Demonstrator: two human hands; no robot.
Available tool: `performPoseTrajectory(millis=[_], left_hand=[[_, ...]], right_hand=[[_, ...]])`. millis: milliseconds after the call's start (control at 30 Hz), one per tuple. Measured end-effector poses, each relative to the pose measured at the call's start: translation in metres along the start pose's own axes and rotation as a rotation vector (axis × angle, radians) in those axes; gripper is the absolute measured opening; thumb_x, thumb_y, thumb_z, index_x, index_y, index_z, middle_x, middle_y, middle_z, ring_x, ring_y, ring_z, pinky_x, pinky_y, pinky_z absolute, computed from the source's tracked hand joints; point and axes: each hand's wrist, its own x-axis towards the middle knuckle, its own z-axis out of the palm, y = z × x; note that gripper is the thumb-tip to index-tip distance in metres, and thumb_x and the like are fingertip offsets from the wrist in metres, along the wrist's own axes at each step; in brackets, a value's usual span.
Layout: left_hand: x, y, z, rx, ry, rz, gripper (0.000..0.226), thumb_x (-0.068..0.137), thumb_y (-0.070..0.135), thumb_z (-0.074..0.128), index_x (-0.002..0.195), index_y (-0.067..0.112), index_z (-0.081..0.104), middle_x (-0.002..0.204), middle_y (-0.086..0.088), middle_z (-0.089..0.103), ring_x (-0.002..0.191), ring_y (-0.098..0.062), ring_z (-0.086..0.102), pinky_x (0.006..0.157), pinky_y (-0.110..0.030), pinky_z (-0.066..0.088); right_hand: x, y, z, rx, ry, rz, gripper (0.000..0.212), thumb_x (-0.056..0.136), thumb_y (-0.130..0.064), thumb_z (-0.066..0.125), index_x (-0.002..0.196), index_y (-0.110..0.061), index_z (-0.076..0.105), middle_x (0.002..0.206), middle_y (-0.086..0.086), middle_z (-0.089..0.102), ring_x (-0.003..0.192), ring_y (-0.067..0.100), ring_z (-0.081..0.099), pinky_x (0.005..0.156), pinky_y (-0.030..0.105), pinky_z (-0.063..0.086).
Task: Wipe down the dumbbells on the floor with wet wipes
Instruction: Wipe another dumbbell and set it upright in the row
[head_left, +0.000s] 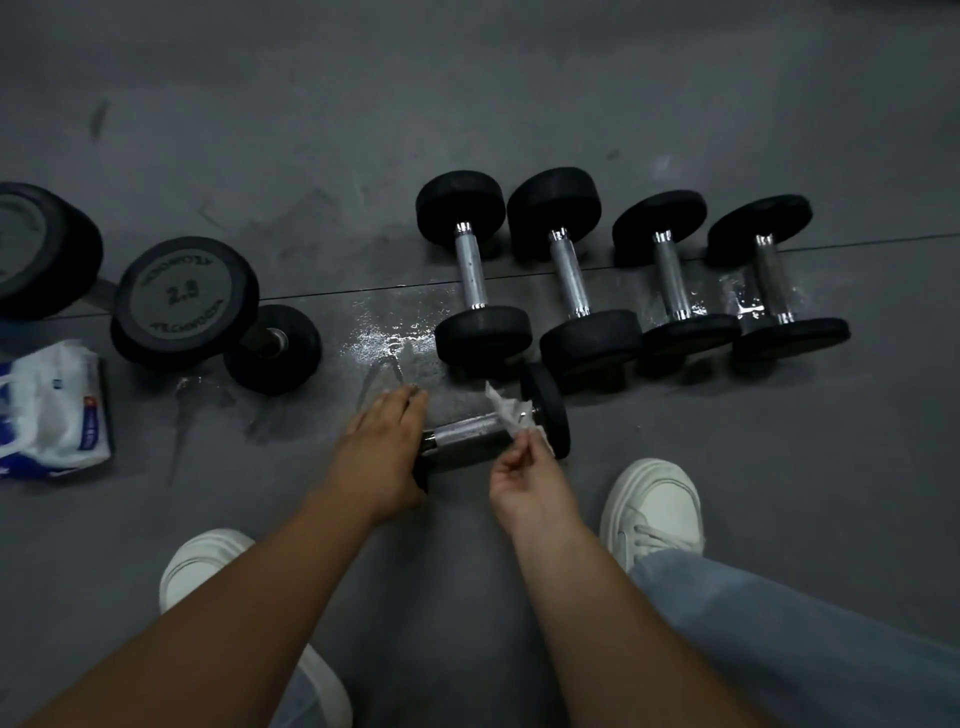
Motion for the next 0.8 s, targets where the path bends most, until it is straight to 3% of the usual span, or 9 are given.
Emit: performPoseTrajectory(millis=[167, 333, 400, 500, 567, 800], left_hand=[[0.002, -0.002, 0.001, 0.017, 0.004, 0.001, 0.124, 0.053, 0.041, 0.084, 0.155, 0.018, 0.018, 0.16, -0.003, 0.019, 0.147, -0.025, 0.021, 0.118, -0.039, 0.026], [-0.002, -0.003, 0.009, 0.029, 0.046, 0.032, 0.117, 0.054, 0.037, 0.081, 0.153, 0.013, 0.023, 0.157, -0.006, 0.024, 0.144, -0.03, 0.028, 0.116, -0.042, 0.031], [-0.003, -0.003, 0.011, 0.035, 0.061, 0.038, 0.117, 0.054, 0.037, 0.082, 0.153, 0.012, 0.025, 0.156, -0.008, 0.025, 0.143, -0.032, 0.029, 0.115, -0.043, 0.032], [-0.005, -0.003, 0.015, 0.025, 0.072, 0.036, 0.114, 0.054, 0.036, 0.082, 0.152, 0.01, 0.029, 0.155, -0.012, 0.027, 0.143, -0.035, 0.03, 0.114, -0.046, 0.034], [-0.006, -0.003, 0.017, 0.013, 0.083, 0.038, 0.111, 0.055, 0.036, 0.079, 0.151, 0.01, 0.031, 0.155, -0.013, 0.028, 0.142, -0.036, 0.031, 0.112, -0.048, 0.036], [-0.006, -0.002, 0.016, 0.002, 0.077, 0.027, 0.108, 0.057, 0.035, 0.08, 0.15, 0.011, 0.031, 0.155, -0.011, 0.028, 0.143, -0.035, 0.029, 0.113, -0.048, 0.035]], right_hand=[[0.006, 0.012, 0.004, -0.084, 0.033, -0.031, 0.021, 0.091, -0.025, 0.065, 0.074, -0.015, 0.057, 0.045, -0.007, 0.049, 0.033, -0.001, 0.04, 0.033, 0.009, 0.032], [-0.007, 0.018, 0.014, -0.301, 0.147, -0.079, 0.026, 0.096, -0.034, 0.057, 0.076, -0.017, 0.052, 0.068, -0.002, 0.049, 0.049, 0.003, 0.041, 0.038, 0.014, 0.029], [-0.011, 0.017, 0.021, -0.333, 0.168, -0.111, 0.03, 0.101, -0.025, 0.047, 0.072, -0.016, 0.045, 0.063, -0.001, 0.041, 0.035, 0.003, 0.037, 0.031, 0.012, 0.025], [-0.001, 0.012, 0.021, -0.19, 0.154, -0.035, 0.03, 0.099, -0.003, 0.034, 0.074, -0.016, 0.046, 0.062, -0.002, 0.037, 0.031, 0.001, 0.035, 0.029, 0.011, 0.024], [0.01, 0.006, 0.016, -0.116, 0.161, 0.007, 0.029, 0.097, -0.002, 0.032, 0.076, -0.016, 0.047, 0.063, -0.003, 0.039, 0.03, 0.002, 0.037, 0.028, 0.011, 0.023], [0.0, 0.011, 0.018, -0.265, 0.076, 0.001, 0.017, 0.091, -0.008, 0.05, 0.078, -0.02, 0.052, 0.07, -0.005, 0.046, 0.058, 0.004, 0.037, 0.048, 0.016, 0.029]])
